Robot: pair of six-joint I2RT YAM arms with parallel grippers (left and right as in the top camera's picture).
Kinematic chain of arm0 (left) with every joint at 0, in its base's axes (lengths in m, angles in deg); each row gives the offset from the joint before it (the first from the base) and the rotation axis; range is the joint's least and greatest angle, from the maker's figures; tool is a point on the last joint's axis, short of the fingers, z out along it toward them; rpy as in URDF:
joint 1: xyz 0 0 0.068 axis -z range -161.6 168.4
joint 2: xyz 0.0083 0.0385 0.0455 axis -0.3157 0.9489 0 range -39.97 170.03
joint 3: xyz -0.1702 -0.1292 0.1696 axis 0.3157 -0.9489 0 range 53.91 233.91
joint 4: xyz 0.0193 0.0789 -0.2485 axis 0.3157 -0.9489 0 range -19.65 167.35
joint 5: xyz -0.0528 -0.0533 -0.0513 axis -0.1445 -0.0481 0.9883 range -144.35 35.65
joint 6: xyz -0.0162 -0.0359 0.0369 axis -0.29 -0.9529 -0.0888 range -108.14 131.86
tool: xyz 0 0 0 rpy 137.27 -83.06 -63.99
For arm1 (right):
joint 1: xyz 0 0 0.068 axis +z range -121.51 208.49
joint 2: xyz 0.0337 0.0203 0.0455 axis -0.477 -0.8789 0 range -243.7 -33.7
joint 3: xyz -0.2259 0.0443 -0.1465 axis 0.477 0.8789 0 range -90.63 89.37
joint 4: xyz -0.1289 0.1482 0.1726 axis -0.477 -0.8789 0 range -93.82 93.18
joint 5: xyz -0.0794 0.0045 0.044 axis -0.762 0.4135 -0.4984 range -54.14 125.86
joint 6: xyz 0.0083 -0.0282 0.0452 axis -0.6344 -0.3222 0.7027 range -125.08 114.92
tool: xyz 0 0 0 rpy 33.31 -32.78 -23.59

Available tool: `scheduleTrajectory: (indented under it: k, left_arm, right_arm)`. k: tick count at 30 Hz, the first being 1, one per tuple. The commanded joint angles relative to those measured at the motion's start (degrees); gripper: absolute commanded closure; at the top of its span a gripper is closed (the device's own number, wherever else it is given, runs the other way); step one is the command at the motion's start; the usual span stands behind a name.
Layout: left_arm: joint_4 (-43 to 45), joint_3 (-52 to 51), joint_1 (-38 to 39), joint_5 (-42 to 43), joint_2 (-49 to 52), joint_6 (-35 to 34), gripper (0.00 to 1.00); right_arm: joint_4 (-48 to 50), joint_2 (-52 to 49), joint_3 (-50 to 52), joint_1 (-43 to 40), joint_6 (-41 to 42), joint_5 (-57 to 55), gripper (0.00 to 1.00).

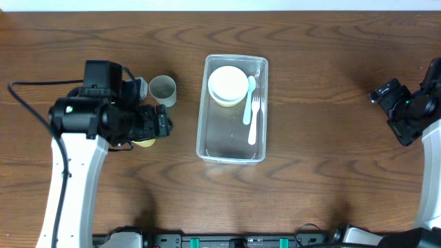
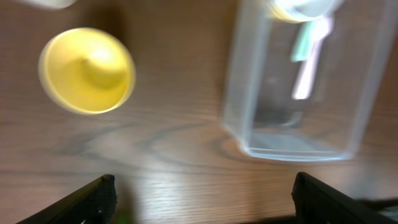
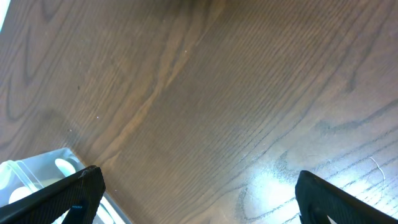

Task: Pack container
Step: 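Reach the left gripper down to the yellow cup, then grasp the yellow cup rim with the left gripper and lift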

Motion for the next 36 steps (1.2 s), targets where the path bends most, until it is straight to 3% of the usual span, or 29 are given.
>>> scheduleTrajectory:
  k: [1,9,14,32,34,36]
  left_arm:
    - [0.5,-0.3,-0.2,-5.9,2.8,-0.7,0.09]
    - [5.1,-0.9,-0.2,-7.0,9.3,-0.7,0.10]
    - [6.2,-0.9,-0.2,-9.0,13.3,-0.7,0.18]
    - [17.6,-9.8,-0.2,-9.9,22.4,-0.8,0.18]
    - [18.6,-10.7,-0.2,-9.9,22.4,-0.8,0.21]
    - [18.8,-10.8,-0.2,-9.9,22.4,-0.8,0.39]
  right_arm:
    - [0.0,-0.2,-0.3,-0.5,-0.3,0.0,0.01]
    - [0.0,-0.2,-0.3,-0.5,-0.3,0.0,0.01]
    - [0.0,-0.2,-0.3,-0.5,-0.3,0.0,0.01]
    - [0.0,-0.2,-0.3,-0.5,-0.3,0.0,0.01]
    - [0.0,-0.2,-0.3,-0.5,-0.3,0.0,0.01]
    - [0.0,-0.2,-0.3,-0.5,-0.3,0.0,0.01]
